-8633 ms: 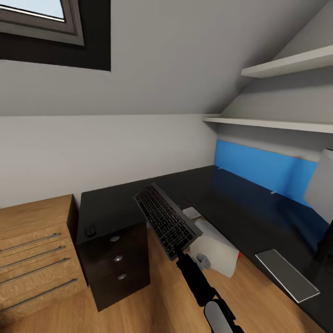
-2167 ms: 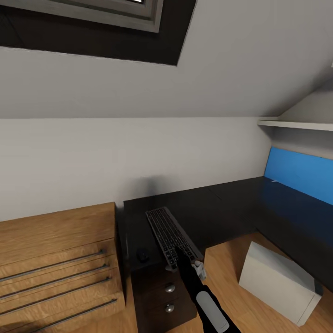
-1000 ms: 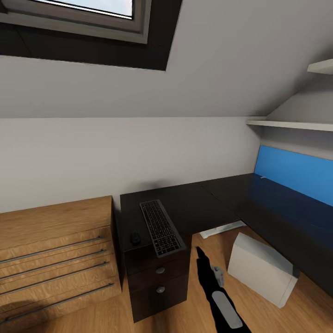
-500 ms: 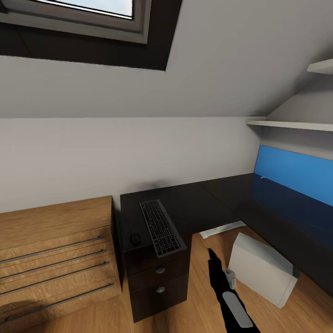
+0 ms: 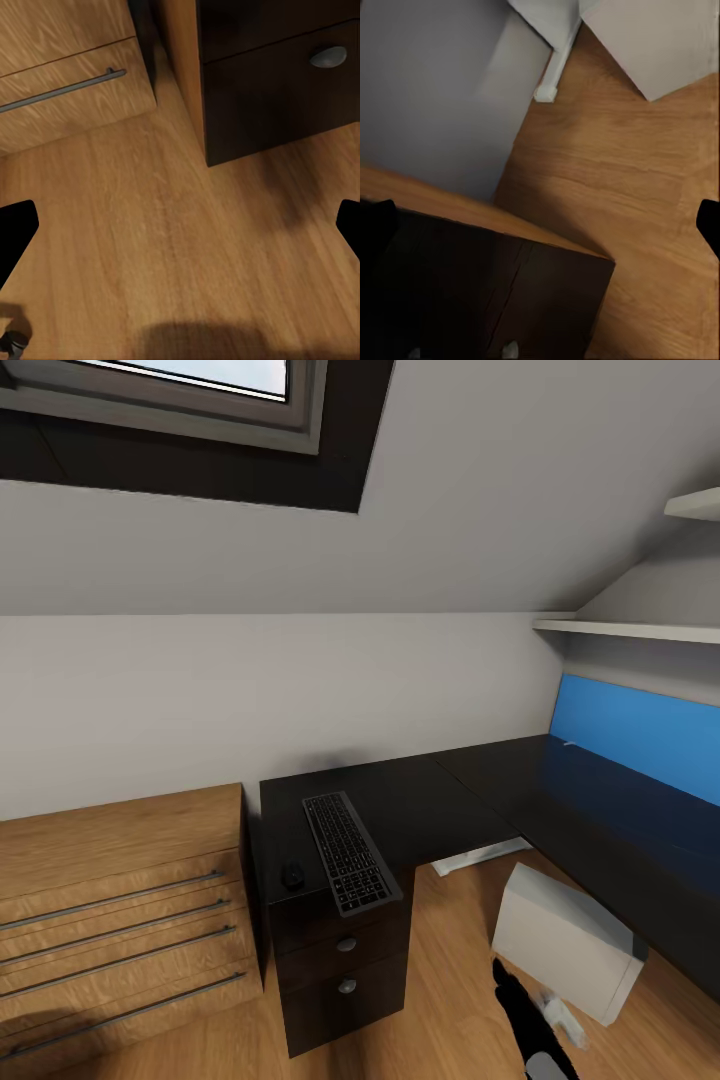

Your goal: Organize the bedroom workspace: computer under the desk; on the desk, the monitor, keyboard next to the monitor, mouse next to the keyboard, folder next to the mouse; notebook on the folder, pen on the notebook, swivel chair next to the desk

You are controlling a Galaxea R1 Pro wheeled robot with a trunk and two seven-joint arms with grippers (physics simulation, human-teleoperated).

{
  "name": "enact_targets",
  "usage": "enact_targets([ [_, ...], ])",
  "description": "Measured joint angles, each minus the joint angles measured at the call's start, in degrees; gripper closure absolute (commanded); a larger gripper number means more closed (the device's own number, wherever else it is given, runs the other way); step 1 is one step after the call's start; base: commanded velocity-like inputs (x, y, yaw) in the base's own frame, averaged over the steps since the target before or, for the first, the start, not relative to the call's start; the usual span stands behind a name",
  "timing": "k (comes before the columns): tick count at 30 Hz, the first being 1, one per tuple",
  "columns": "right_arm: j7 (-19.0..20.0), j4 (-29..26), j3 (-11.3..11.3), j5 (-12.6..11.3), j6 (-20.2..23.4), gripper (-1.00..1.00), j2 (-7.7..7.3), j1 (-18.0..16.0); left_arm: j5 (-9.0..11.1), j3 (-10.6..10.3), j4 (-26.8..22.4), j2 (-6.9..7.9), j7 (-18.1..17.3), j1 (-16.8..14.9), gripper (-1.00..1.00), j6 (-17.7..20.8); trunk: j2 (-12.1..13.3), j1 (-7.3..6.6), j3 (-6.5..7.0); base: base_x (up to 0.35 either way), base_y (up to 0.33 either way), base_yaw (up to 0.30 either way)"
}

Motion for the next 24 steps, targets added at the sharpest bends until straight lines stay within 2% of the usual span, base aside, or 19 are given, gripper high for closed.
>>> enact_targets([
  [3,-0.04,3.78,0.20,7.78,-5.42,-1.00,-0.50,0.00,0.00,-0.05,0.00,-0.02,-0.07,0.00,-1.00,0.00,0.00,0.00,0.00,0.000,0.000,0.000],
  [4,-0.14,5.82,0.25,12.43,-9.44,-1.00,-0.72,0.00,0.00,-0.08,0.01,-0.04,-0.10,0.00,-1.00,0.00,0.00,0.00,0.00,0.000,0.000,0.000],
  [6,-0.25,7.75,0.16,16.33,-13.62,-1.00,-0.87,0.00,0.00,-0.10,0.01,-0.08,-0.11,0.00,-1.00,0.00,0.00,0.00,0.00,0.000,0.000,0.000],
  [9,-0.68,11.50,0.33,20.20,-20.68,-1.00,-1.03,0.00,0.00,-0.11,0.02,-0.11,-0.13,0.00,-1.00,0.00,0.00,0.00,0.00,0.000,0.000,0.000],
  [15,-0.93,16.93,0.55,22.52,-26.17,-1.00,-0.84,0.00,0.01,-0.12,0.55,-0.11,-0.14,0.00,-1.00,0.00,0.00,0.00,0.00,0.000,0.000,0.000],
  [19,-0.90,19.46,0.70,23.30,-27.81,-1.00,-0.41,0.00,0.03,-0.27,2.15,-0.16,-0.20,0.00,-1.00,-0.01,0.00,0.00,0.00,0.000,0.000,-0.044],
  [24,-0.86,19.91,0.68,23.43,-28.06,-1.00,-0.31,0.00,-0.01,-0.38,2.66,-0.22,-0.21,-0.01,-1.00,-0.01,0.00,0.00,0.00,0.000,0.000,-0.208],
])
